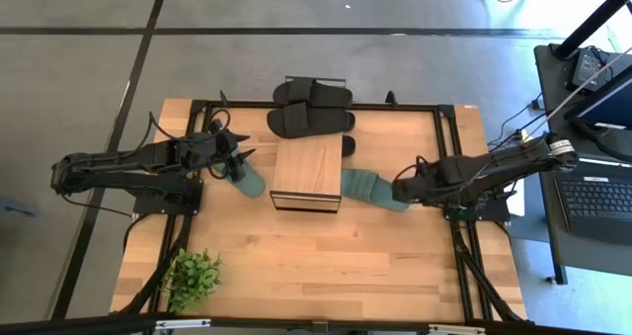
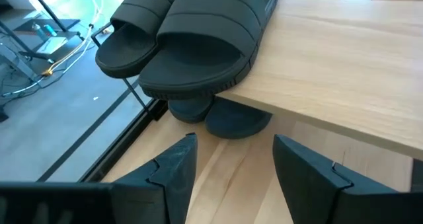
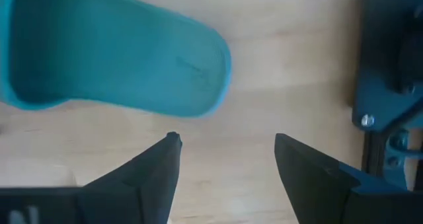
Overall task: Pick and place slides into the shelf
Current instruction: Put the green slipper under the shelf
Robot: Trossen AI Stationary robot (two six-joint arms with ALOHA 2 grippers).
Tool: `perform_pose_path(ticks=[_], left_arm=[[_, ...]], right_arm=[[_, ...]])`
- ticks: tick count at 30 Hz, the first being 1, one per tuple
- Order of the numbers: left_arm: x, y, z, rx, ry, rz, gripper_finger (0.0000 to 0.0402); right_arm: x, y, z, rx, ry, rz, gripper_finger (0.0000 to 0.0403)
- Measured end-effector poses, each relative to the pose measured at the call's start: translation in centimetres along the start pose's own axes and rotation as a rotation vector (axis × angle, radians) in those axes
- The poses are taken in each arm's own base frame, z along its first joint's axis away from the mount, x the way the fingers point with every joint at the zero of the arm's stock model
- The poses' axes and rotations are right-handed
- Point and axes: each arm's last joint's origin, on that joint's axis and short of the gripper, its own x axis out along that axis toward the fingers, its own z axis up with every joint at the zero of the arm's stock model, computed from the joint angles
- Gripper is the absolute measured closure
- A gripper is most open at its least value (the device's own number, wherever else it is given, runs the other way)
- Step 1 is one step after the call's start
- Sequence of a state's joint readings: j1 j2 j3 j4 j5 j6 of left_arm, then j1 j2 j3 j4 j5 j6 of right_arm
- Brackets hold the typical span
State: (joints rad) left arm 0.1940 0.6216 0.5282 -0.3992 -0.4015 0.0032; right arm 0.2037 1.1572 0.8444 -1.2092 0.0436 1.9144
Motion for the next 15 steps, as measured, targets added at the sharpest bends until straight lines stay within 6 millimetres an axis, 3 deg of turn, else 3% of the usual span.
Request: perform_pose_path(ticks=[8, 15], left_arm=[[0.0, 0.0, 0.0, 0.001, 0.003, 0.0, 0.0212], [0.0, 0.0, -0.2, 0.005, 0.016, 0.0, 0.0212]], right_arm=[[1.0, 0.2, -0.9, 0.075, -0.06, -0.033, 0.0159], [4.2, -0.7, -0.6, 0.127, -0.047, 0.019, 0.0159]])
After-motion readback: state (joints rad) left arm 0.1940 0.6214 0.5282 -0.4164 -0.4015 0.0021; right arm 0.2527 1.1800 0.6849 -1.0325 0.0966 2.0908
